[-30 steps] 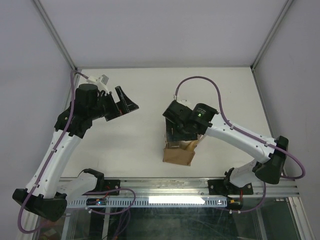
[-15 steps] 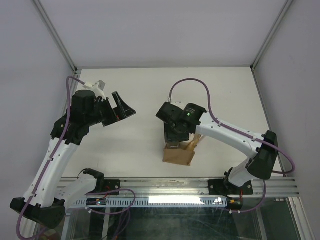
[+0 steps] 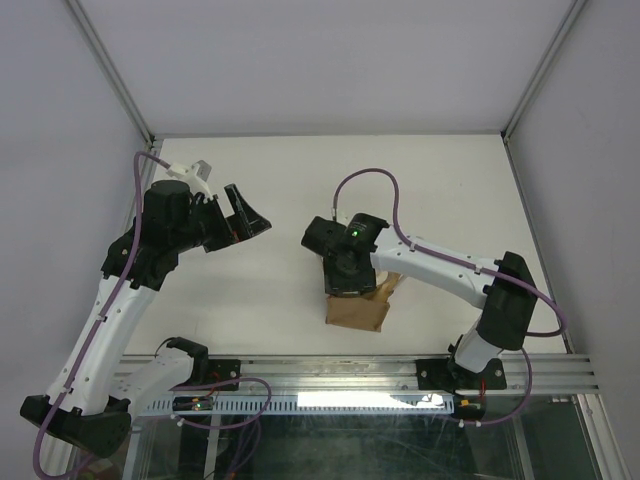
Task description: Take the personal care products out of the canvas bag
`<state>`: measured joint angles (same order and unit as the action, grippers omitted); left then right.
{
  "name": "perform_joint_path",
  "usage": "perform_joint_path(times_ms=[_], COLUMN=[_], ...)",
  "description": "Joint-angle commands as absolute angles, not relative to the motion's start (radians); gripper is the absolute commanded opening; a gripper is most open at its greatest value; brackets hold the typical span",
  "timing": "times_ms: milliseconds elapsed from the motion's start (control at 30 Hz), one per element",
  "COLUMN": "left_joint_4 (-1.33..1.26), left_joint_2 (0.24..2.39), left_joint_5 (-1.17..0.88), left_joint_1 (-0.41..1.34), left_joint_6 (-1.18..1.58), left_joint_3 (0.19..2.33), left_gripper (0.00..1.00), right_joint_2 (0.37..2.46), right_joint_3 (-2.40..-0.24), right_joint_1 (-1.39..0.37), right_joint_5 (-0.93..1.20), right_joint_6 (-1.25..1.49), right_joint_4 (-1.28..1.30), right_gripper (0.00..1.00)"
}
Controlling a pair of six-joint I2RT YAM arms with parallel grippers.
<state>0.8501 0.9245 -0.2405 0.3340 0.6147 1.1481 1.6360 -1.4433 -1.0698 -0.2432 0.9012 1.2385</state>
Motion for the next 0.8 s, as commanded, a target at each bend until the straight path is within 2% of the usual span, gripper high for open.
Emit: perform_joint_path(times_ms=[0, 133, 367, 600, 767], left_joint_4=[0.849, 0.855, 0.861, 0.865, 0.865], left_joint_2=[0.917, 0.920, 0.925, 0.916, 0.907], left_joint_5=[-0.244, -0.247, -0.245, -0.237, -0.232], left_joint_1=[0.337, 0.336, 0.336, 0.337, 0.336], left_joint_6=[0.586, 0.580, 0.577, 0.603, 0.623], left_joint_3=[1.153, 1.158, 1.158, 1.147, 1.140], left_gripper=[0.99, 0.99, 0.99, 0.99, 0.99], right_joint_2=[1.636, 1.623, 1.558, 1.432, 1.356], right_joint_3=[-1.445, -1.454, -1.519, -1.555, -1.557], right_joint_1=[-1.082, -1.084, -1.085, -1.082, -1.073], right_joint_5=[-0.276, -0.290, -0.306, -0.301, -0.272], right_joint_6=[0.952, 0.955, 0.953, 0.934, 0.924], right_joint_4=[1.236, 1.236, 1.276, 1.272, 1.282], right_gripper=[0.59, 0.47, 0.16, 0.13, 0.07])
